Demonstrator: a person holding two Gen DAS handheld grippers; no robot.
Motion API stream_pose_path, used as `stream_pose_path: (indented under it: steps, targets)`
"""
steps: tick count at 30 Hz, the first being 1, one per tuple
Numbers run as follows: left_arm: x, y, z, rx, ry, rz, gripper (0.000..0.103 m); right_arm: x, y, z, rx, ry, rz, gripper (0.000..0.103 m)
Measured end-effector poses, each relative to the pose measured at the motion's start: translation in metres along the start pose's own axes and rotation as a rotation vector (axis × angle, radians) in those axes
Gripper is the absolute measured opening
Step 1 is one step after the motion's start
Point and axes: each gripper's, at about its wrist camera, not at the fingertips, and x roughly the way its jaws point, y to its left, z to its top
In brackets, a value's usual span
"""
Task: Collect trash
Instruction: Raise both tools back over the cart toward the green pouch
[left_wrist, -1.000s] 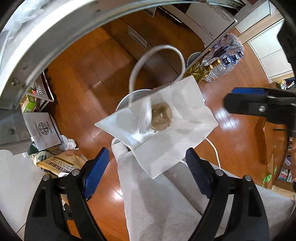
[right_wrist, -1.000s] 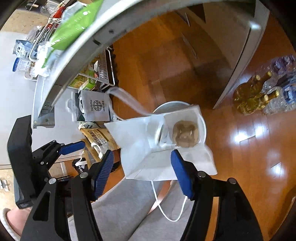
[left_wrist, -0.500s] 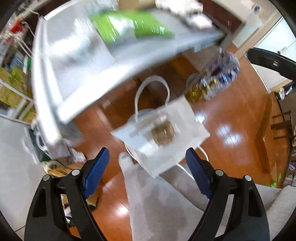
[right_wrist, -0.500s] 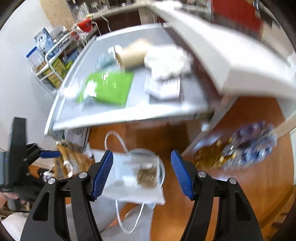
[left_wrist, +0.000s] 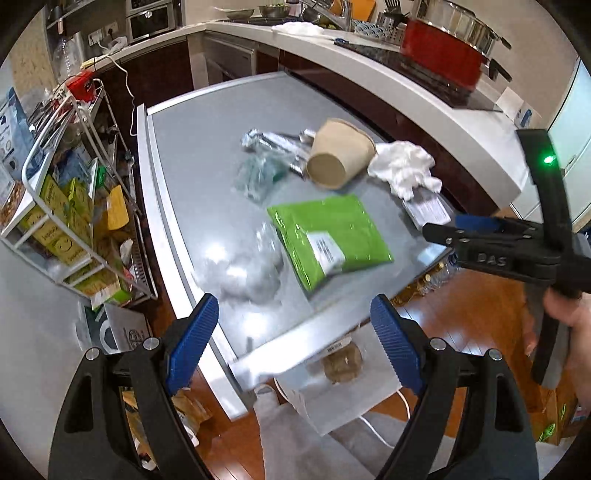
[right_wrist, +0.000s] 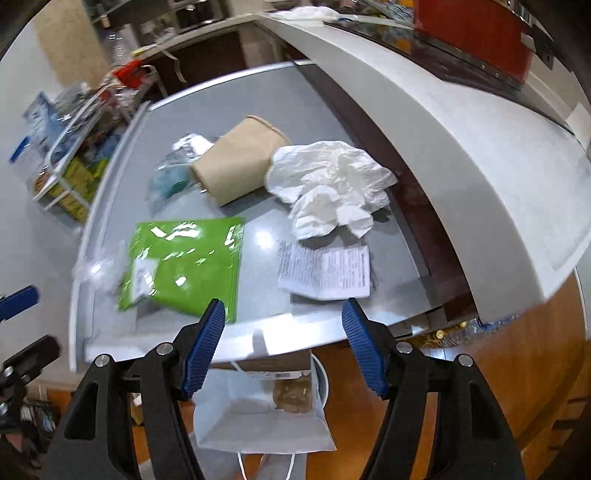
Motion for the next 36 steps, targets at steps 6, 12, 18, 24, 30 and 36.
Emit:
stream_pose_path:
  steps: [6,12,18,24,30,36]
  targets:
    - [0.009,0.008,0.016,0.019,-0.001,-0.028,0.085,0.021,-0.002,0.015,0.069,0.031,-0.027,0.065]
    - [0.017,0.015,0.030,0.045,0.012,-0.069,0.085,0.047,-0.005,0.022,0.063,0.075,-0.092,0.065]
    - [0.029,0.021,0.034,0.058,0.040,-0.087,0.085,0.057,-0.007,0.027,0.059,0.096,-0.093,0.065]
    - [0.034,0.026,0.036,0.047,0.052,-0.104,0.085,0.052,-0.007,0.025,0.047,0.102,-0.054,0.039]
    - [0.036,0.025,0.036,0.050,0.058,-0.110,0.085,0.046,0.017,0.015,-0.074,0.089,0.075,0.036]
    - [0.035,0.025,0.036,0.050,0.057,-0.105,0.085,0.032,0.020,0.023,-0.093,0.045,0.072,0.058]
